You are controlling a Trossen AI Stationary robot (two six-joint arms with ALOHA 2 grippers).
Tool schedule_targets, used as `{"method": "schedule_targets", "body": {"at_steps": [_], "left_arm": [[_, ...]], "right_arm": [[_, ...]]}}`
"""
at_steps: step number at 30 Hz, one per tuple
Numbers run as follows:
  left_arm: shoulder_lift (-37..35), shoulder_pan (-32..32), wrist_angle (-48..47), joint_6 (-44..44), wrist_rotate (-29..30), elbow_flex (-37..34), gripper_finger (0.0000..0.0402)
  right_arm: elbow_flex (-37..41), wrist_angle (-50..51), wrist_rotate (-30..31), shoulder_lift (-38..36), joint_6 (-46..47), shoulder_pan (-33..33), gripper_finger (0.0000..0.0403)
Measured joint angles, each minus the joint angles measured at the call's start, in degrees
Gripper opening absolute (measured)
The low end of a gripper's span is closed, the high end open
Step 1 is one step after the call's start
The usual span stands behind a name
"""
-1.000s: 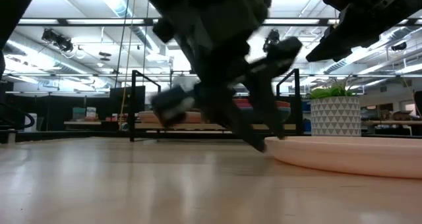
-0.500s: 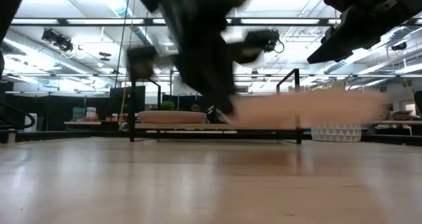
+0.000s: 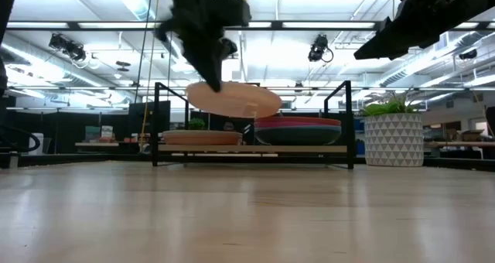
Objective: Place and stack plates onto a shelf
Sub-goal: Stack the light orange plate on top of the gray plate on the shelf, then stack the light blue plate on top of the light orange plate on the shelf
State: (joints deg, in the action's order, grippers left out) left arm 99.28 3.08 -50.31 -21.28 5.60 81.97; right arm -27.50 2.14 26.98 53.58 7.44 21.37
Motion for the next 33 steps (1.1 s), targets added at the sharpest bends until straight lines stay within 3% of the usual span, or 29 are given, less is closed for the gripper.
{"method": "schedule_targets", "body": {"at_steps": [7, 15, 21, 24, 27, 33], "left_arm": [[1.2, 12.4, 2.4, 7.0, 0.8, 0.0, 0.0015], [3.1, 17.1, 2.5, 6.5, -1.6, -1.5, 0.0031], [2.9, 17.0, 1.5, 6.5, -1.6, -1.9, 0.0101], [1.6, 16.4, 0.5, 5.5, -2.1, -1.8, 0.0128], [0.5, 14.6, -0.2, 5.2, -4.2, -1.7, 0.0139], [0.3, 7.1, 2.8, -3.4, -10.5, -1.8, 0.0135]], "right_arm": [[0.0, 0.1, -1.0, 0.4, -0.1, 0.0, 0.0118], [0.0, 0.2, -1.6, 0.5, 0.1, 0.1, 0.0118], [0.0, -0.4, -1.6, 0.5, 0.5, 0.1, 0.0118], [0.0, 0.0, -4.6, 0.7, 2.7, 0.2, 0.0118], [0.0, 1.4, -9.9, 2.6, 5.5, 0.8, 0.0118], [-1.7, 7.3, -13.2, 9.4, 7.9, 5.1, 0.0118]]}}
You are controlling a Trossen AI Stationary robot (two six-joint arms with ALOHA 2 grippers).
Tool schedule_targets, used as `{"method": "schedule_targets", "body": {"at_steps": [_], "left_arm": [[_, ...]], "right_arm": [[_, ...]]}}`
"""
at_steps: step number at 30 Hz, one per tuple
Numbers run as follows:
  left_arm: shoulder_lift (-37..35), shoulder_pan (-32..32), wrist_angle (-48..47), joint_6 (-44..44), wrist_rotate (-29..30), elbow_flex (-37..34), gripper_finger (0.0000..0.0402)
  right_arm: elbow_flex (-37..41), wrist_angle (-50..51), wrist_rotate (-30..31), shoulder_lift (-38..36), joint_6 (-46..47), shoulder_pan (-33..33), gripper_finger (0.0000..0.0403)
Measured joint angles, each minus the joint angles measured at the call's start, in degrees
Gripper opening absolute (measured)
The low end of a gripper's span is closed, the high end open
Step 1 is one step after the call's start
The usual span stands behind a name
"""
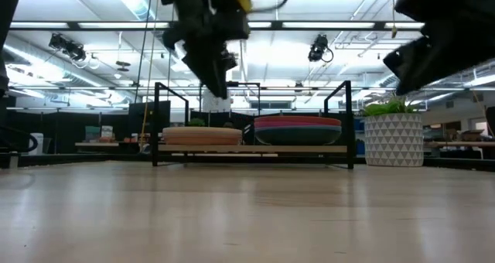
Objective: Place and stack plates onto a shelf
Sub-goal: Stack the light blue plate on top of the light orange plate on the shelf
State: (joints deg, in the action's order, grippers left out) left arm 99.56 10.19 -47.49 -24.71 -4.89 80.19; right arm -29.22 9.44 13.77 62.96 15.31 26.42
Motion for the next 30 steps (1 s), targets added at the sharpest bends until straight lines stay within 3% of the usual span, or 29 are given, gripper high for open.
{"method": "schedule_targets", "body": {"at_steps": [6, 13, 24, 30], "left_arm": [[0.2, -6.1, 3.5, -5.0, 3.6, 0.0, 0.0130], [0.2, -8.9, 2.9, -4.5, 5.0, 0.1, 0.0130], [0.1, -9.5, 3.1, -4.5, 7.9, 0.1, 0.0130], [0.1, -10.3, 3.9, -6.1, 7.9, 0.1, 0.0130]], "right_arm": [[-5.0, 14.1, -6.0, 6.3, 1.6, 5.2, 0.0118], [-5.6, 17.7, -19.3, 11.8, 7.5, 7.7, 0.0118], [-5.6, 22.6, -17.3, 18.2, 8.3, 9.2, 0.0117], [-5.8, 22.7, -16.2, 19.0, 10.1, 7.9, 0.0061]]}}
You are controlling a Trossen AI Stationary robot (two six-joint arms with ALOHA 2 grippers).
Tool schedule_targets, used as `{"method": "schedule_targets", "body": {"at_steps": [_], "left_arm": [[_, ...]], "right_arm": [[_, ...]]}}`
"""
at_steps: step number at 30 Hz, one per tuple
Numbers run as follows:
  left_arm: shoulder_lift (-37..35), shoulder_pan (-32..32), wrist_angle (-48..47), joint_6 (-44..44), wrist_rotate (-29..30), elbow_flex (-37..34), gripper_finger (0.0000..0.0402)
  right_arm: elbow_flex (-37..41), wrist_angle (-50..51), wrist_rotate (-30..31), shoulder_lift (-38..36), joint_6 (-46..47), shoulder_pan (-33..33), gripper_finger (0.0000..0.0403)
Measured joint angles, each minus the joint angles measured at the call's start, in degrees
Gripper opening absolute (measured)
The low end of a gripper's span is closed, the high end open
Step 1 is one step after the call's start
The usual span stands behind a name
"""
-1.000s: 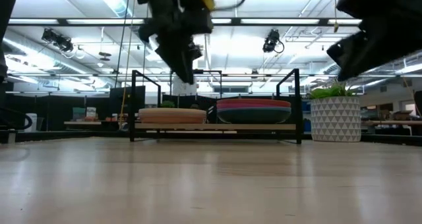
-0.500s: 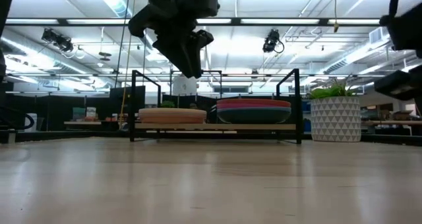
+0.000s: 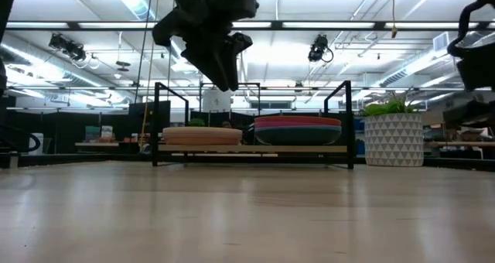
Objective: Place and stack plates onto a shelf
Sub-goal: Stack the light blue plate on top of the light orange plate on the shelf
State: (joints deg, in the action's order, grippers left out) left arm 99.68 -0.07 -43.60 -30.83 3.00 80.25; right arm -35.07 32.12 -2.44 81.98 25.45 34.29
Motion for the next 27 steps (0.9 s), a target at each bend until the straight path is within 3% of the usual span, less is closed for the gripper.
{"method": "schedule_targets", "body": {"at_steps": [3, 7, 10, 16, 22, 27], "left_arm": [[0.1, -0.9, 0.7, -1.5, -0.4, 0.0, 0.0130], [2.3, -2.4, 5.6, -2.2, -3.0, -1.6, 0.0130], [4.0, -4.6, 12.5, -6.3, -0.6, -5.4, 0.0130], [4.3, -10.5, 37.0, -22.3, 13.0, -14.6, 0.0130], [4.3, -12.7, 52.5, -35.7, 13.0, -20.7, 0.0131], [4.3, -13.4, 55.9, -36.3, 11.6, -21.0, 0.0162]], "right_arm": [[-0.7, 0.0, 2.9, -1.3, 0.7, -1.4, 0.0018], [-1.2, 0.1, 5.9, -3.7, 4.9, -5.2, 0.0022], [-1.2, -0.1, 5.9, -5.3, 7.5, -9.1, 0.0023], [-1.3, -3.2, 2.2, -7.3, 7.4, -17.2, 0.0015], [-1.3, -6.6, -2.6, -7.6, 6.1, -24.1, 0.0015], [-1.3, -12.5, -6.8, -7.2, 2.8, -29.0, 0.0015]]}}
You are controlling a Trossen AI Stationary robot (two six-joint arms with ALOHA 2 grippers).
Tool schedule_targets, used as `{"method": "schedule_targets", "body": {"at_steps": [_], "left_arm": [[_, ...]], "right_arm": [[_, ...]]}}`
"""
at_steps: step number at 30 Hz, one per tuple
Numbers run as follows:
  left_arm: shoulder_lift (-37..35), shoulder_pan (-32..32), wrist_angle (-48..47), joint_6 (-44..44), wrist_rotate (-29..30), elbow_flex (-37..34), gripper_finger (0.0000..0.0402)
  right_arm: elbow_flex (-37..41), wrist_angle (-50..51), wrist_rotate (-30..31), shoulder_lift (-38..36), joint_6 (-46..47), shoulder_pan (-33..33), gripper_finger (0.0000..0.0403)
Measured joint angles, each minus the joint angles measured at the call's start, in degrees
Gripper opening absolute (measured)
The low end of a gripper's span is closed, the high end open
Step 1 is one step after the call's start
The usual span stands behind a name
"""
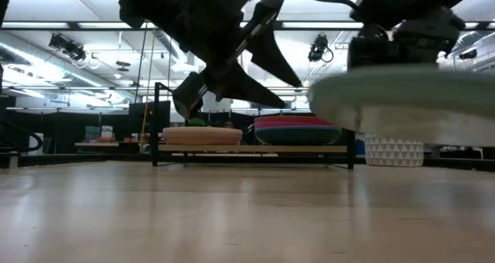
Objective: Place and stack plates onto a shelf
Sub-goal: Stack the light blue plate on top of the light orange plate on the shelf
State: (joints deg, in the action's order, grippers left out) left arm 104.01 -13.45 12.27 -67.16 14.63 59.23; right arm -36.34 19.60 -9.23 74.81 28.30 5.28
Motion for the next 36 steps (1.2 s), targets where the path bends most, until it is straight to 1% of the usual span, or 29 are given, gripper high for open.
{"method": "schedule_targets", "body": {"at_steps": [3, 6, 8, 10, 12, 15, 19, 23, 26, 29, 31, 33, 34, 36], "left_arm": [[0.0, 0.0, 1.2, -1.1, -2.5, 0.0, 0.0196], [0.6, 0.0, 3.7, -4.0, -2.9, 0.0, 0.0225], [1.2, 0.0, 5.3, -5.9, -3.2, 0.0, 0.0233], [2.4, 0.1, 7.1, -7.9, -4.7, 0.1, 0.0233], [3.1, 0.1, 7.1, -8.9, -4.9, -0.1, 0.0224], [3.1, 0.1, 8.0, -9.6, -6.2, 0.0, 0.0190], [3.1, -0.3, 9.8, -8.2, -6.4, 0.0, 0.0123], [3.0, -0.9, 8.6, -7.8, -6.4, 0.0, 0.0056], [1.6, -1.2, 6.1, -5.3, -6.6, 0.0, 0.0053], [-0.5, -1.6, 2.6, -2.3, -7.0, 0.0, 0.0053], [-1.7, -2.0, 0.6, -0.1, -7.0, 0.0, 0.0054], [-3.4, -2.5, -2.7, 2.7, -6.8, 0.0, 0.0062], [-4.3, -2.7, -3.6, 4.2, -6.2, 0.0, 0.0066], [-6.5, -3.0, -7.1, 7.5, -3.0, 0.0, 0.0068]], "right_arm": [[0.0, -1.5, -2.3, 0.0, -2.2, -2.3, 0.0015], [0.0, -2.4, -2.7, 0.0, -3.7, -4.1, 0.0016], [0.0, -3.7, -3.0, 0.0, -4.5, -5.3, 0.0016], [0.0, -5.9, -3.9, 0.0, -4.8, -6.3, 0.0016], [0.0, -7.3, -5.0, 0.0, -4.9, -7.2, 0.0016], [0.0, -7.7, -5.5, 0.0, -5.2, -8.1, 0.0017], [0.0, -7.8, -5.5, 0.0, -6.1, -8.9, 0.0019], [0.0, -8.6, -5.8, 0.0, -6.4, -8.9, 0.0032], [0.0, -9.1, -6.8, -0.3, -7.1, -8.9, 0.0049], [-0.5, -10.1, -6.8, -2.4, -8.2, -8.9, 0.0068], [-2.0, -10.2, -5.3, -4.1, -9.6, -8.9, 0.0078], [-3.7, -10.2, -3.6, -6.3, -11.4, -8.9, 0.0085], [-4.8, -10.1, -2.7, -7.4, -12.3, -8.9, 0.0087], [-6.7, -9.4, -0.7, -10.4, -14.2, -8.7, 0.0090]]}}
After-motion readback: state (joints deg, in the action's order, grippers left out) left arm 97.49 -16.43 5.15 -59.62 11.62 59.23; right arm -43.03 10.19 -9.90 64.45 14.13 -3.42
